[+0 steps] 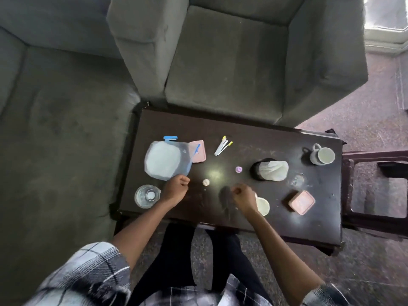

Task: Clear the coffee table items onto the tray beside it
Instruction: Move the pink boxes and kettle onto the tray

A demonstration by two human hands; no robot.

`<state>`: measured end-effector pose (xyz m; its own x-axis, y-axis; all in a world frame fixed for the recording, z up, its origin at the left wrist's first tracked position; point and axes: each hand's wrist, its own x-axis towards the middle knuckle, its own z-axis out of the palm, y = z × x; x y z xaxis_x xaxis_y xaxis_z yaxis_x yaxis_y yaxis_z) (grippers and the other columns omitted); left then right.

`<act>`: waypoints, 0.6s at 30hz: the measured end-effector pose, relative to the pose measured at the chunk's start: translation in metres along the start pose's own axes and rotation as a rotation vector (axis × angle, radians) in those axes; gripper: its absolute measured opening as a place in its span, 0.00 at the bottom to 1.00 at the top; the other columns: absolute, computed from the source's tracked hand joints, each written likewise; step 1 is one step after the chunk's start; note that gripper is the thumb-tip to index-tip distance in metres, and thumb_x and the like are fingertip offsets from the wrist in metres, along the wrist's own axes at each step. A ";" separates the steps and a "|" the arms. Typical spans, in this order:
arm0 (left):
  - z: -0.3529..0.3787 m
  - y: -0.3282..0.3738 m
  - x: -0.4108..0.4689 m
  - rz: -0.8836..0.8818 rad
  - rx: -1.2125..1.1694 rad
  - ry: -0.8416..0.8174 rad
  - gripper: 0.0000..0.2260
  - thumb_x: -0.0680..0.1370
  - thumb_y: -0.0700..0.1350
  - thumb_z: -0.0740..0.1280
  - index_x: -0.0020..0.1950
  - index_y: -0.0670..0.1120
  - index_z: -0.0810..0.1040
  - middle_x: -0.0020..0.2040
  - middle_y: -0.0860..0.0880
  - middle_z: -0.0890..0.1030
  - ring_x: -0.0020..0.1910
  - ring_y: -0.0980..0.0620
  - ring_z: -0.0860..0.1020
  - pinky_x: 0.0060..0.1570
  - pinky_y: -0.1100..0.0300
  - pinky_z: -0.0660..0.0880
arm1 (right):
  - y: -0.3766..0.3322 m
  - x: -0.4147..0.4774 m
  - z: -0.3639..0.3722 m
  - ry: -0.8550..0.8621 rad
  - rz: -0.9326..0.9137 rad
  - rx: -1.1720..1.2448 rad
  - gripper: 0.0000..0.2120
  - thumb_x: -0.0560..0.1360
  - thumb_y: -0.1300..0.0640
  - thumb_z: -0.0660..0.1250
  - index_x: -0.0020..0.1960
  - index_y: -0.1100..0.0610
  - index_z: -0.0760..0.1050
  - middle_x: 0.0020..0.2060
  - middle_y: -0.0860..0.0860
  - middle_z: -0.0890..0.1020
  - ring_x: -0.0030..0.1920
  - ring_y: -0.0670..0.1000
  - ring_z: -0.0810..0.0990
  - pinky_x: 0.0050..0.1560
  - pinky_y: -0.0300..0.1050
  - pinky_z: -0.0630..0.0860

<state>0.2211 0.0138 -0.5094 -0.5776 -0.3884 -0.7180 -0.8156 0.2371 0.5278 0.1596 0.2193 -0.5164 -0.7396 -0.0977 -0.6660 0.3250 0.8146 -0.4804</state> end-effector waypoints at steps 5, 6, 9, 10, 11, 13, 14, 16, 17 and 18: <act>-0.049 -0.079 0.015 -0.007 0.382 0.182 0.21 0.73 0.40 0.65 0.66 0.46 0.72 0.68 0.45 0.71 0.65 0.43 0.71 0.63 0.51 0.69 | -0.020 -0.042 0.063 -0.307 0.017 -0.123 0.14 0.70 0.66 0.61 0.34 0.50 0.77 0.30 0.50 0.79 0.27 0.41 0.77 0.39 0.41 0.74; -0.053 -0.092 0.017 -0.027 0.461 0.173 0.25 0.73 0.43 0.67 0.70 0.49 0.68 0.72 0.45 0.66 0.69 0.42 0.66 0.65 0.49 0.67 | -0.022 -0.047 0.072 -0.333 0.019 -0.139 0.16 0.70 0.65 0.61 0.32 0.46 0.73 0.28 0.47 0.77 0.24 0.38 0.75 0.36 0.38 0.72; -0.057 -0.117 0.028 -0.108 0.524 0.031 0.39 0.69 0.49 0.74 0.74 0.58 0.57 0.77 0.49 0.50 0.75 0.40 0.52 0.66 0.39 0.64 | -0.025 -0.054 0.091 -0.345 0.052 -0.139 0.17 0.70 0.65 0.63 0.30 0.46 0.71 0.27 0.46 0.76 0.20 0.35 0.73 0.32 0.33 0.70; -0.055 -0.120 0.030 -0.106 0.526 -0.026 0.42 0.68 0.49 0.75 0.75 0.59 0.55 0.78 0.50 0.47 0.75 0.39 0.51 0.65 0.37 0.64 | -0.025 -0.055 0.095 -0.335 0.062 -0.143 0.17 0.70 0.65 0.63 0.30 0.46 0.71 0.27 0.47 0.77 0.20 0.36 0.73 0.31 0.32 0.69; -0.052 -0.124 0.032 -0.085 0.543 -0.066 0.43 0.68 0.49 0.76 0.75 0.59 0.53 0.78 0.50 0.46 0.75 0.38 0.50 0.65 0.37 0.65 | -0.025 -0.056 0.098 -0.321 0.075 -0.150 0.17 0.70 0.65 0.63 0.30 0.46 0.71 0.29 0.49 0.78 0.21 0.37 0.73 0.30 0.31 0.69; -0.047 -0.130 0.036 -0.028 0.586 -0.072 0.42 0.68 0.48 0.75 0.75 0.59 0.53 0.77 0.49 0.46 0.74 0.38 0.51 0.64 0.40 0.67 | -0.025 -0.056 0.102 -0.296 0.106 -0.146 0.16 0.71 0.65 0.62 0.30 0.46 0.71 0.30 0.49 0.78 0.23 0.40 0.73 0.27 0.29 0.67; -0.046 -0.132 0.038 -0.010 0.593 -0.051 0.41 0.69 0.47 0.75 0.74 0.58 0.55 0.77 0.48 0.47 0.74 0.38 0.53 0.64 0.42 0.69 | -0.025 -0.056 0.103 -0.282 0.121 -0.130 0.16 0.71 0.65 0.62 0.31 0.47 0.71 0.30 0.50 0.78 0.24 0.42 0.74 0.26 0.29 0.67; -0.047 -0.135 0.041 0.024 0.608 -0.016 0.36 0.69 0.46 0.74 0.72 0.57 0.59 0.75 0.48 0.54 0.70 0.40 0.59 0.59 0.48 0.73 | -0.026 -0.056 0.103 -0.252 0.146 -0.106 0.15 0.71 0.66 0.62 0.30 0.49 0.71 0.30 0.52 0.77 0.24 0.45 0.74 0.25 0.30 0.68; -0.049 -0.135 0.041 0.040 0.615 -0.009 0.34 0.69 0.45 0.74 0.70 0.57 0.61 0.73 0.48 0.57 0.67 0.41 0.62 0.55 0.49 0.74 | -0.027 -0.056 0.103 -0.241 0.151 -0.108 0.15 0.70 0.66 0.62 0.30 0.50 0.71 0.30 0.52 0.77 0.25 0.46 0.75 0.26 0.31 0.68; -0.051 -0.134 0.040 0.046 0.617 -0.012 0.33 0.69 0.45 0.74 0.69 0.57 0.63 0.71 0.49 0.59 0.66 0.42 0.63 0.52 0.50 0.75 | -0.027 -0.057 0.102 -0.231 0.155 -0.113 0.16 0.70 0.66 0.61 0.29 0.50 0.71 0.30 0.51 0.77 0.25 0.46 0.75 0.27 0.30 0.68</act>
<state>0.3092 -0.0791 -0.5859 -0.6102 -0.3563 -0.7076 -0.6573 0.7263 0.2011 0.2528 0.1443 -0.5234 -0.5286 -0.0841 -0.8447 0.3460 0.8873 -0.3049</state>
